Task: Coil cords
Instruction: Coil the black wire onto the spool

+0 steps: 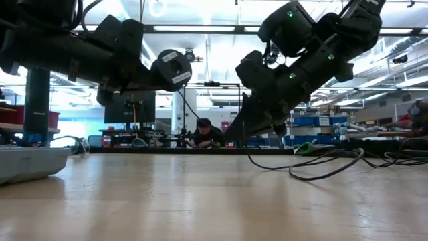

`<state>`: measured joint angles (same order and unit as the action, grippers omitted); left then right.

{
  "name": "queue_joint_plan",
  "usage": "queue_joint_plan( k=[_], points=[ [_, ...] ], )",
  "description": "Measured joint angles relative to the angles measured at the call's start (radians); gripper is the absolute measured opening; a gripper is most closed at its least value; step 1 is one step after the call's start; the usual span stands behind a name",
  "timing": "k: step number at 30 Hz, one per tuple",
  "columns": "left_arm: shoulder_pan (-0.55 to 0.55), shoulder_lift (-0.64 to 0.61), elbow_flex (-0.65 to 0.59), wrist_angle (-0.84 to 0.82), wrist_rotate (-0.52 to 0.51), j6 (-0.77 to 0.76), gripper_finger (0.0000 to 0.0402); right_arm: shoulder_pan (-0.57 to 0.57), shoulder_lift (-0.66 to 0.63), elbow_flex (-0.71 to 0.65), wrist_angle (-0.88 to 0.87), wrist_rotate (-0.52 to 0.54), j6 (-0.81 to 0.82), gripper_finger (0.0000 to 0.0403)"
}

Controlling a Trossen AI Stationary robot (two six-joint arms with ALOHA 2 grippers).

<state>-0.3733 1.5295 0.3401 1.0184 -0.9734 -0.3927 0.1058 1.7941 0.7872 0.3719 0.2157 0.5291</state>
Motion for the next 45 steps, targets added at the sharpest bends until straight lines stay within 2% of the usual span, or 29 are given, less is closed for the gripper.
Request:
queue_joint_plan(
  k=[4, 9, 14, 19, 24, 34, 38, 45],
  points=[
    [0.0, 0.0, 0.0, -0.039, 0.018, -0.001, 0.0, -0.025, -0.045, 0.0, -0.074, 0.052, 0.017, 0.0003],
    [0.0, 0.0, 0.0, -0.08, 0.028, -0.004, 0.0, -0.062, -0.163, 0.0, -0.217, 0.086, 0.01, 0.0001],
    [0.0, 0.0, 0.0, -0.094, 0.029, -0.005, 0.0, -0.084, -0.27, 0.017, -0.22, 0.085, -0.046, 0.0001],
    [0.005, 0.0, 0.0, -0.104, 0.033, -0.03, 0.0, -0.088, -0.29, 0.117, -0.218, 0.074, -0.122, 0.0001],
    [0.02, 0.0, 0.003, -0.137, 0.045, -0.063, 0.0, -0.082, -0.216, 0.271, -0.254, 0.025, -0.201, 0.0],
    [0.021, 0.0, 0.006, -0.152, 0.036, -0.087, 0.0, -0.012, 0.044, 0.559, -0.327, -0.037, -0.329, 0.0],
    [0.02, 0.0, 0.006, -0.149, 0.034, -0.087, 0.0, 0.01, 0.119, 0.612, -0.347, -0.038, -0.334, 0.0],
    [0.019, 0.0, 0.006, -0.121, 0.044, -0.085, 0.0, 0.025, 0.202, 0.617, -0.431, -0.029, -0.323, 0.0004]
  ],
)
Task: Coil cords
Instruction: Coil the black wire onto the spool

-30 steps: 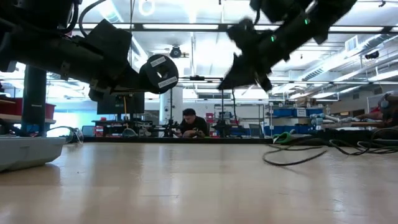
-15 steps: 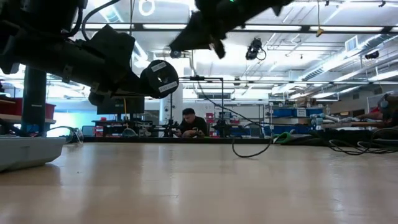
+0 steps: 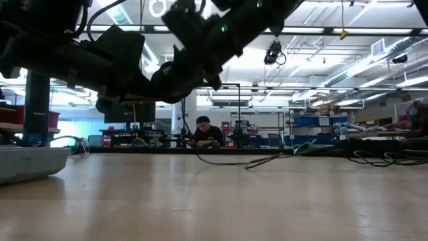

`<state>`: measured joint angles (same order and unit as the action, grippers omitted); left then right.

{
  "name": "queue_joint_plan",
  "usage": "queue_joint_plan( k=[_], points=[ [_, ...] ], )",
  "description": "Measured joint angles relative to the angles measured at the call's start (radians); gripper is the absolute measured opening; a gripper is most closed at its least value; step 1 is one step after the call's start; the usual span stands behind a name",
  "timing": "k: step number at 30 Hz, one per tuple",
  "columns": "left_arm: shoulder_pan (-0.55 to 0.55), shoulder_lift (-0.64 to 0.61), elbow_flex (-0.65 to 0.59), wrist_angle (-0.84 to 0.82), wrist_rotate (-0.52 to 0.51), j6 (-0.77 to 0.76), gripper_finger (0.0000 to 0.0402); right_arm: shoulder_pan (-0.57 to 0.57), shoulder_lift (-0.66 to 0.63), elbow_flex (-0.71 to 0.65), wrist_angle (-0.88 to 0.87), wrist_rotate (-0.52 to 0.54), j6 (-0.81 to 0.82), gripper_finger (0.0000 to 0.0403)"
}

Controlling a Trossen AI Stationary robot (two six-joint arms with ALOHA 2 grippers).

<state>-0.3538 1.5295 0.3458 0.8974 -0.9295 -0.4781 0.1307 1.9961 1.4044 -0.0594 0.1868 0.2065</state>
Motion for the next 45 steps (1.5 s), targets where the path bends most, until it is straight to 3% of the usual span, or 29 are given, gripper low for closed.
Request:
queue_joint_plan(
  k=[11, 25, 30, 34, 37, 41, 45],
  points=[
    [0.001, 0.001, 0.0, 0.018, -0.019, 0.001, 0.0, 0.027, 0.01, -0.071, 0.01, 0.045, -0.006, 0.0031],
    [-0.001, 0.0, -0.015, 0.029, -0.022, -0.002, 0.0, 0.058, 0.003, -0.194, 0.004, 0.113, 0.121, 0.0123],
    [-0.001, 0.0, -0.024, 0.054, -0.023, -0.005, 0.0, 0.085, -0.036, -0.269, 0.036, 0.219, 0.167, 0.0139],
    [-0.001, 0.0, -0.024, 0.053, -0.024, -0.005, 0.0, 0.099, -0.086, -0.378, 0.201, 0.287, 0.185, 0.0148],
    [-0.002, 0.0, -0.024, 0.054, -0.023, -0.005, 0.0, 0.101, -0.112, -0.497, 0.469, 0.288, 0.164, 0.0154],
    [-0.002, 0.0, -0.024, 0.057, -0.023, -0.006, 0.0, 0.081, -0.097, -0.642, 0.832, 0.233, 0.168, 0.0159],
    [-0.002, 0.0, -0.024, 0.056, -0.024, -0.01, 0.0, 0.063, -0.076, -0.677, 0.914, 0.151, 0.202, 0.016]
  ],
)
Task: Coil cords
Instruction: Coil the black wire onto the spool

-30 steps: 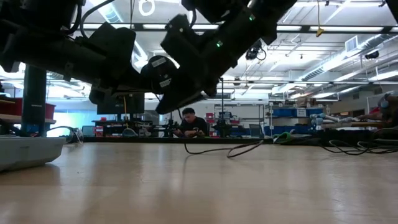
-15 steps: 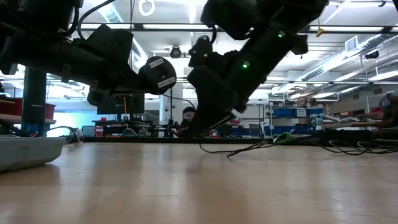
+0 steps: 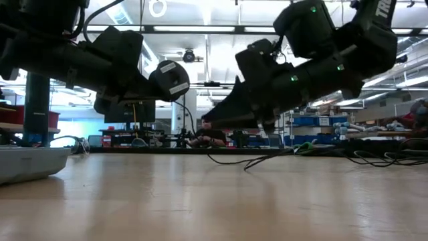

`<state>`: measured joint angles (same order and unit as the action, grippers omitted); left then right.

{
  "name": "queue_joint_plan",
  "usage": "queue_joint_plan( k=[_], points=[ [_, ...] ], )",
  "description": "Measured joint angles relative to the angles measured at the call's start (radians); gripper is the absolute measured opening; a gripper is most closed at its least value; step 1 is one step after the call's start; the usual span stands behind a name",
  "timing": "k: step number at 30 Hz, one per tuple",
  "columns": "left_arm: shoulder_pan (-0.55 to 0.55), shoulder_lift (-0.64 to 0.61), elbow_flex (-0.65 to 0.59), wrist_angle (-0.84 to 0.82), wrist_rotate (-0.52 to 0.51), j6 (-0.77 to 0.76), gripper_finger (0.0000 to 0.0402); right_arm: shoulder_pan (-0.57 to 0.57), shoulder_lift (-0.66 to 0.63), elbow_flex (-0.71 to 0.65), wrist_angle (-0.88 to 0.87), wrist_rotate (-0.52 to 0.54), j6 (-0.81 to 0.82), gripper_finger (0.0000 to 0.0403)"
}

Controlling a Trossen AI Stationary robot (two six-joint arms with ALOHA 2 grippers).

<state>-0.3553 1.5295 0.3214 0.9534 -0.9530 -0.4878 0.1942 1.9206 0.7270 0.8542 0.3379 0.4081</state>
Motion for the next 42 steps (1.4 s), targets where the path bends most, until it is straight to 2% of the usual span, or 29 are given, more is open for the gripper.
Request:
queue_joint_plan(
  k=[2, 7, 14, 20, 31, 37, 42],
  points=[
    [0.0, 0.0, 0.0, 0.001, 0.0, -0.002, 0.0, 0.003, 0.008, 0.02, -0.007, -0.029, -0.027, 0.0159],
    [0.0, 0.0, 0.0, 0.001, 0.0, -0.006, 0.0, 0.015, 0.008, 0.072, -0.107, -0.012, -0.151, 0.0154],
    [0.0, 0.0, 0.0, 0.011, 0.0, -0.003, 0.0, 0.0, 0.009, 0.1, -0.236, -0.044, -0.119, 0.0151],
    [0.0, 0.0, 0.002, 0.039, 0.0, 0.032, 0.0, -0.004, 0.008, 0.103, -0.251, -0.098, -0.123, 0.014],
    [0.0, 0.0, 0.004, 0.054, 0.0, 0.035, 0.0, -0.015, 0.008, 0.103, -0.279, -0.099, -0.189, 0.0063],
    [0.0, 0.0, 0.004, 0.101, 0.005, 0.065, 0.0, -0.02, 0.008, 0.103, -0.28, -0.096, -0.26, 0.0061],
    [0.0, 0.0, 0.004, 0.134, 0.015, 0.092, 0.0, -0.031, 0.008, 0.103, -0.269, -0.096, -0.254, 0.0058]
  ],
)
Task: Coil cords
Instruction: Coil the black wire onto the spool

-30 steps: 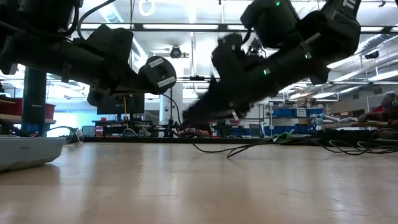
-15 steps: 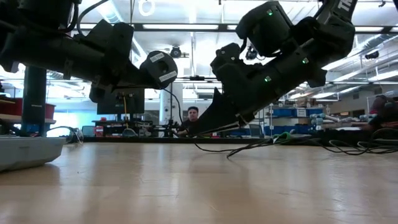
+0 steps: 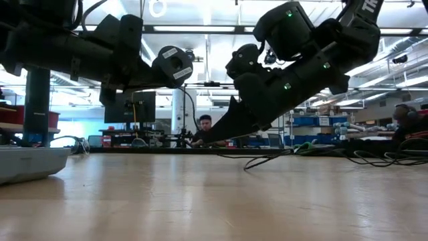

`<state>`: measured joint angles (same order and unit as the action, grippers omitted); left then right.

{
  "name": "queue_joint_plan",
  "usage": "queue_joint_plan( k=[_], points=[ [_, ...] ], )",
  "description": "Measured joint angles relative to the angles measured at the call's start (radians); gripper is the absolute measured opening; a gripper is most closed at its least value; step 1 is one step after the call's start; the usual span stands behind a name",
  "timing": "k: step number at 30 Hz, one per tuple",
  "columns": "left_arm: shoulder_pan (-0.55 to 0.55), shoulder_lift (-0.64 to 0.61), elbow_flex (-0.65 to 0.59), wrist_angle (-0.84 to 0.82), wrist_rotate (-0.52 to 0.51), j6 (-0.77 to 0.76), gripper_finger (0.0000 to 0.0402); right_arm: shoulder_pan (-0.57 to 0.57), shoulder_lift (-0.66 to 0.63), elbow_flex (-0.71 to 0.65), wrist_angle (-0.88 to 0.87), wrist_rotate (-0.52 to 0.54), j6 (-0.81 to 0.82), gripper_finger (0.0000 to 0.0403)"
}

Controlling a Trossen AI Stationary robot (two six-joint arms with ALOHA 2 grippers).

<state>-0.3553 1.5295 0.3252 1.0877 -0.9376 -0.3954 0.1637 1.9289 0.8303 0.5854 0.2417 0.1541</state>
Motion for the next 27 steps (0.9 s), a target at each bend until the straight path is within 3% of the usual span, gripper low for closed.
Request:
queue_joint_plan(
  k=[9, 16, 27],
  points=[
    [0.0, 0.0, 0.0, 0.024, 0.001, 0.004, 0.0, 0.0, 0.0, 0.0, 0.004, -0.002, -0.006, 0.0035],
    [0.0, 0.0, 0.003, 0.045, 0.026, 0.026, 0.0, -0.001, 0.0, 0.0, 0.023, 0.053, -0.076, 0.0036],
    [0.0, 0.0, 0.003, 0.041, 0.026, 0.028, 0.0, -0.001, 0.0, 0.0, 0.065, 0.02, -0.106, 0.0037]
  ],
)
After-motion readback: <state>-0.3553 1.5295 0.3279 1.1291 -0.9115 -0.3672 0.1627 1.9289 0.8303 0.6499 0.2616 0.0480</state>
